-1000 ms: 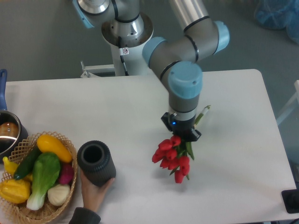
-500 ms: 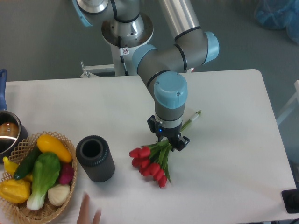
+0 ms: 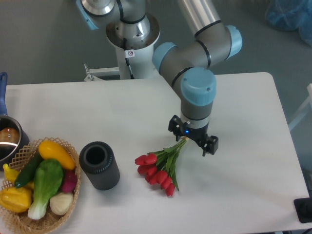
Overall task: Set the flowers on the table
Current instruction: 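Open the gripper to release the tulips and lift away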
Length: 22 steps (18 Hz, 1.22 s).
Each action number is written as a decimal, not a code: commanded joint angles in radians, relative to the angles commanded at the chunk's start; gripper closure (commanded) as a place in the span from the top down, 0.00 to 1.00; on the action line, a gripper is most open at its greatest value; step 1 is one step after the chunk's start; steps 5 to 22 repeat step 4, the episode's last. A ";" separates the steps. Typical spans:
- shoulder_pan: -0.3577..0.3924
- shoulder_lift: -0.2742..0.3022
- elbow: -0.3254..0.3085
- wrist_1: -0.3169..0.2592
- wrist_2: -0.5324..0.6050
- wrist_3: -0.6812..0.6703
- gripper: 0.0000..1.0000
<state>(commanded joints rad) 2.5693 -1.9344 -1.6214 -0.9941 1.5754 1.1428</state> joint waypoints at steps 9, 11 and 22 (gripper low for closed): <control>0.051 0.008 0.006 0.011 0.000 0.029 1.00; 0.051 0.008 0.006 0.011 0.000 0.029 1.00; 0.051 0.008 0.006 0.011 0.000 0.029 1.00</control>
